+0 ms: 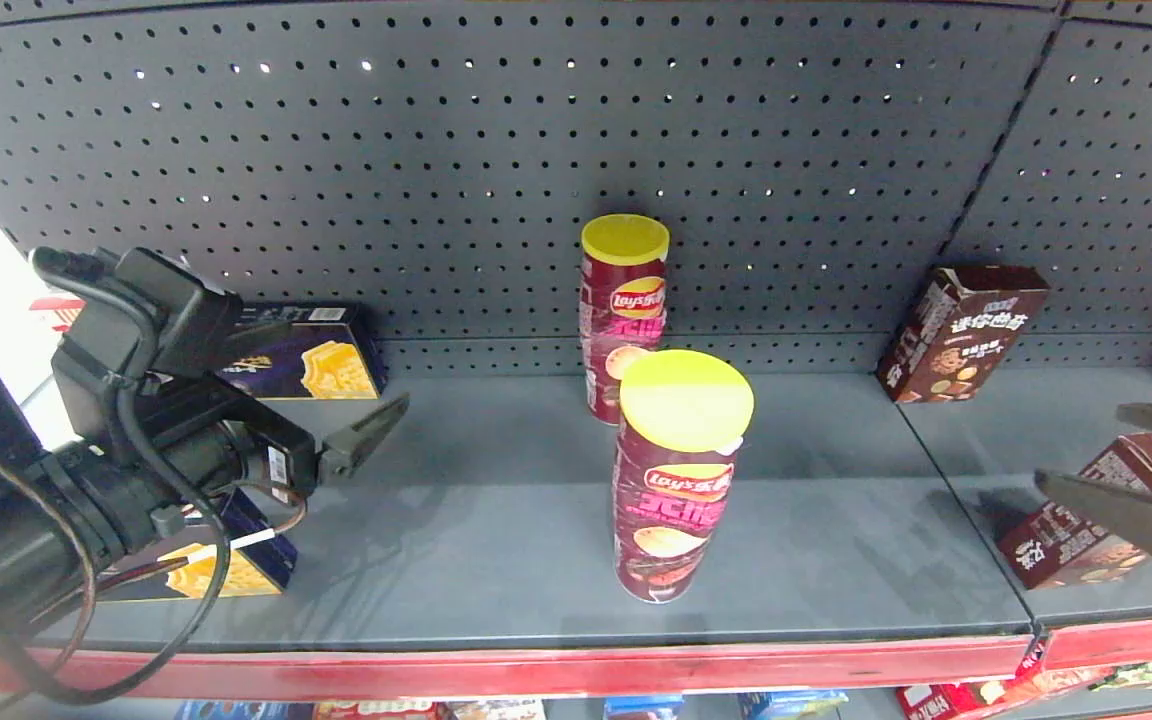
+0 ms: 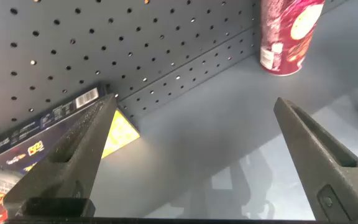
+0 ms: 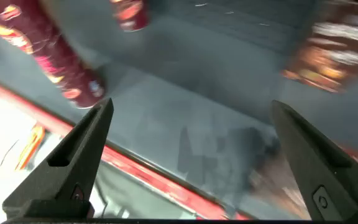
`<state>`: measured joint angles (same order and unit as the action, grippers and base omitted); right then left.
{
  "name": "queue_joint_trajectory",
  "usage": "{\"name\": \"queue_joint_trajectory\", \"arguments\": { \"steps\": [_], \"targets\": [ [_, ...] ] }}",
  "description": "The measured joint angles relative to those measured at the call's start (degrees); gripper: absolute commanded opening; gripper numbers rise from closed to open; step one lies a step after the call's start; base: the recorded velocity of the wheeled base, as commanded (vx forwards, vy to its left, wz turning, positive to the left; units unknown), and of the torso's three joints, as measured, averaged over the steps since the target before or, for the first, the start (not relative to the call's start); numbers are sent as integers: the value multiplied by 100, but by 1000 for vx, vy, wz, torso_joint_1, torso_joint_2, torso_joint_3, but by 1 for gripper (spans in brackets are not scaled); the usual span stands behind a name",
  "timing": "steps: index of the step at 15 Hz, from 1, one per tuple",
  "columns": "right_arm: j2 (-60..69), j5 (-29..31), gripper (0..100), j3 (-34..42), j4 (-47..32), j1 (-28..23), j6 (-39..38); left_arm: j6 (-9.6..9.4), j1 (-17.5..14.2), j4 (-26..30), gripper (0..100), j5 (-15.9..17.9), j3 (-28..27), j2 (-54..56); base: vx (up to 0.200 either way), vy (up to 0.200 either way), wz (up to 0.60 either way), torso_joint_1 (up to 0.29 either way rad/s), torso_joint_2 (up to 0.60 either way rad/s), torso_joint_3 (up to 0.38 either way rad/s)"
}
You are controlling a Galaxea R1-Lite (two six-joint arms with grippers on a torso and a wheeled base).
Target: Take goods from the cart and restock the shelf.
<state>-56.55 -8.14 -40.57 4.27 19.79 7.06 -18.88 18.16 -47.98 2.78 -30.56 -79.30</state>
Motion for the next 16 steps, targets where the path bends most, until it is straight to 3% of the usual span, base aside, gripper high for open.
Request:
{"name": "queue_joint_trajectory", "arguments": {
  "steps": [10, 16],
  "targets": [
    [-1838, 65, 100, -217, 257, 1323, 433, -18, -67, 2, 100, 22, -50, -83, 0, 0, 0, 0, 0, 0],
    [-2716, 119, 100, -562, 444, 1610, 433, -30, -116, 4, 100, 23, -44, -83, 0, 0, 0, 0, 0, 0]
  ]
}}
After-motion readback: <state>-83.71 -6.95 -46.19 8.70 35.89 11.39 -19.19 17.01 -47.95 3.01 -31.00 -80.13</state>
